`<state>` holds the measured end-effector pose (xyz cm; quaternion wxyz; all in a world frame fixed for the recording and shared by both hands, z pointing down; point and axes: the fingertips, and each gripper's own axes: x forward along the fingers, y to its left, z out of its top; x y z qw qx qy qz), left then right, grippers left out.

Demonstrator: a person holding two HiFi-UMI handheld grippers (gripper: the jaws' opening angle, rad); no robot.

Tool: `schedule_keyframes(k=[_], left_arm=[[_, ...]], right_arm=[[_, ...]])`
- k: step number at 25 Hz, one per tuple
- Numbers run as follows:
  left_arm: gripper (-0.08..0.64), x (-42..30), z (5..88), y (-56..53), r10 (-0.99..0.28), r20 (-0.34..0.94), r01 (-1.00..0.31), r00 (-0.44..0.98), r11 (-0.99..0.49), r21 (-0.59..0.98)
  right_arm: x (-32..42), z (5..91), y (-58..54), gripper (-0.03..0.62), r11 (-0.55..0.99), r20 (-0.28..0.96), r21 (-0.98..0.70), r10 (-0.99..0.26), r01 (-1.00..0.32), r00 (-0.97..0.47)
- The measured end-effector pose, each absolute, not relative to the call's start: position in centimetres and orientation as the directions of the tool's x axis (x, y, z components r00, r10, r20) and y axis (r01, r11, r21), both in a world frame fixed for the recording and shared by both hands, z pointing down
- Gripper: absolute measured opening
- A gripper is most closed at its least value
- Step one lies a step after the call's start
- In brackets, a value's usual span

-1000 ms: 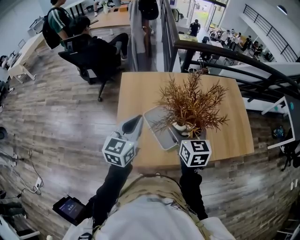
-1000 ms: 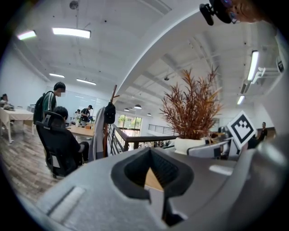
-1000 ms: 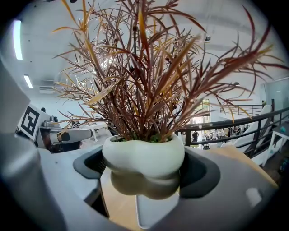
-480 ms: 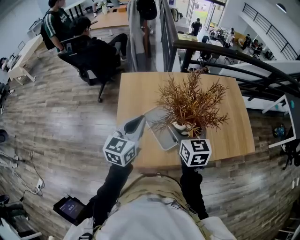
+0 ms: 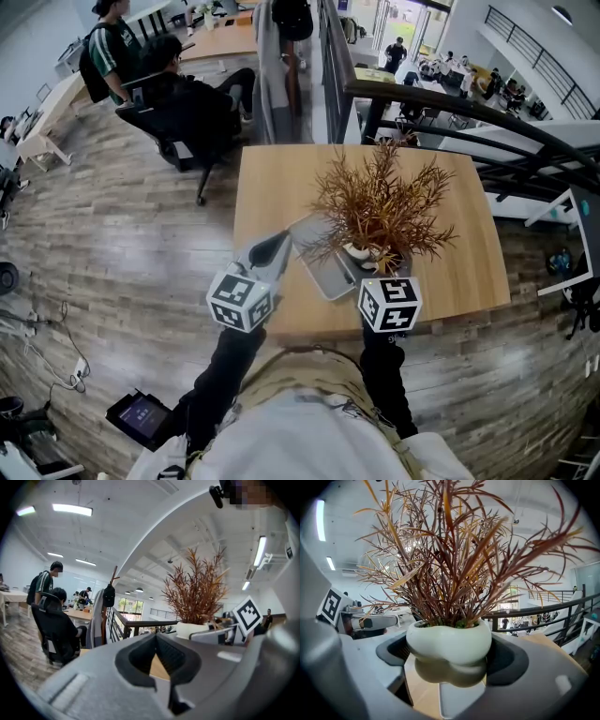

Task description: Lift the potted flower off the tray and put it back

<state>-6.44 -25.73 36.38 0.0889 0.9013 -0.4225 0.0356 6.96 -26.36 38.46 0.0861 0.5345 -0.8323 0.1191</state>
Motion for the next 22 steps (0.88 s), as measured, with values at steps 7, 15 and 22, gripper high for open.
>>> schedule_keyframes(k=[7,15,22], left_arm=[[0.0,-5.9,36.8,-25.6,-0.744,0.153,-0.76,0.65,-0.637,0.13],[0.0,-5.7,37.6,-25.5,-0.736,0.178,-0.757,0.653,-0.64,0.133],[0.0,-6.3,39.5,-25.2,-0.736,0.213,-0.766,0.642,-0.63,0.132]], right_arm=[[7.2,38.7,-26.2,0.491,0.398,0.273,-0.103,-0.87,-0.911,-0.411],[7.3,39.6,-26.3,0.491,0.397,0.286,-0.11,-0.865,-0.911,-0.412],[7.2,42.4,-26.3,0.492,0.398,0.316,-0.108,-0.855,-0.911,-0.411]])
